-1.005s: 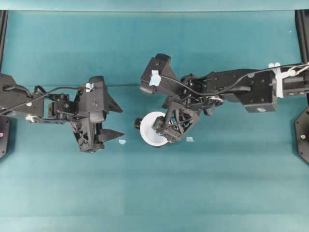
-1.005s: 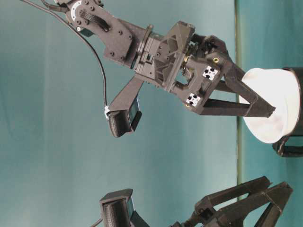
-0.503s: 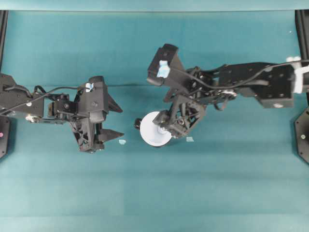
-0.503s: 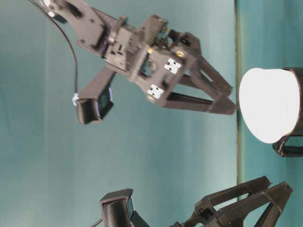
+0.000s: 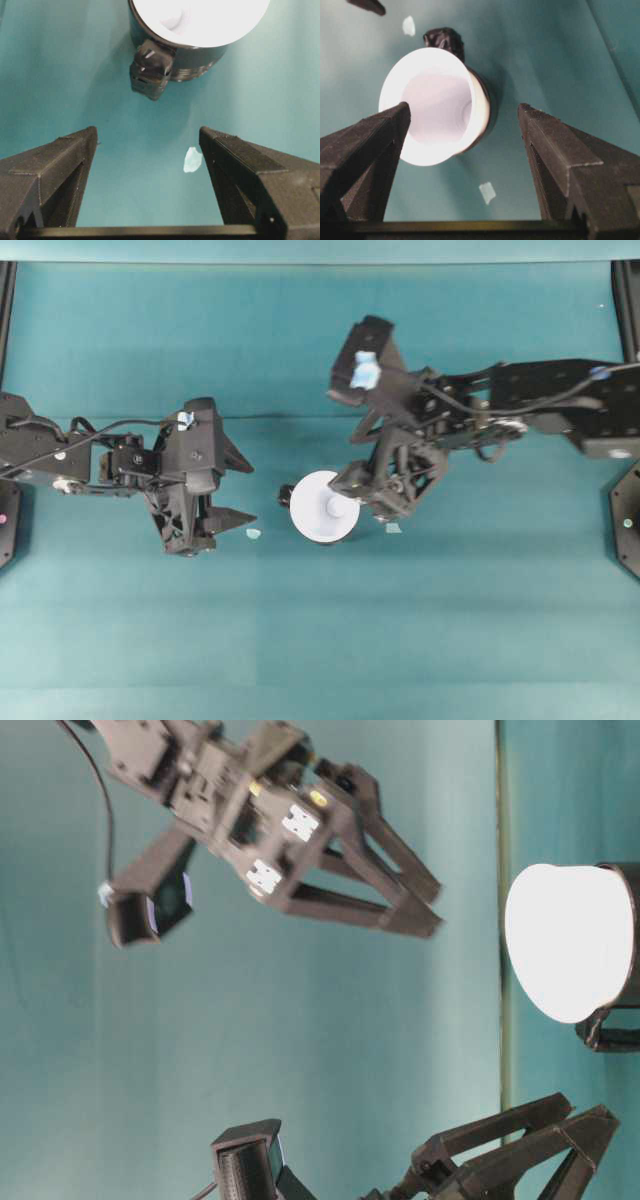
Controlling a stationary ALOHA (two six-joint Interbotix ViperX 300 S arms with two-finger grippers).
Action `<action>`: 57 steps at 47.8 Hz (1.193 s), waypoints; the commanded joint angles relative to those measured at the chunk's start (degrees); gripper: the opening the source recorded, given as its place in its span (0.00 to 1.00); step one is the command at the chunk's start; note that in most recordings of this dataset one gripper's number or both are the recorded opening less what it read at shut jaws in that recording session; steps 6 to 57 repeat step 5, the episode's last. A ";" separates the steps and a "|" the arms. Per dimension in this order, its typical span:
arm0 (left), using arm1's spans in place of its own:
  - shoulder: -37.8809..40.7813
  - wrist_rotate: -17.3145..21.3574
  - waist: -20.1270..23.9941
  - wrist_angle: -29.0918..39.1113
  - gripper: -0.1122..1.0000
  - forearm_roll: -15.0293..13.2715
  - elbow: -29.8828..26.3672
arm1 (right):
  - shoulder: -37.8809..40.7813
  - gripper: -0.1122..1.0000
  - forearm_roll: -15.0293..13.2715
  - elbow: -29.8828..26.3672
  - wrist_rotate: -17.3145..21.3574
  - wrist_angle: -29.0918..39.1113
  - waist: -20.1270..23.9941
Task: Put a paper cup into the cup holder on your left arm.
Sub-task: 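Open the right gripper and lift it away from the cup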
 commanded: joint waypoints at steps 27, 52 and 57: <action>-0.18 -0.09 0.09 -0.26 0.88 0.00 -0.79 | -4.31 0.79 -0.88 1.85 -0.18 -0.53 0.18; -0.18 -0.09 0.09 -0.26 0.88 0.00 -0.79 | -4.31 0.79 -0.88 1.85 -0.18 -0.53 0.18; -0.18 -0.09 0.09 -0.26 0.88 0.00 -0.79 | -4.31 0.79 -0.88 1.85 -0.18 -0.53 0.18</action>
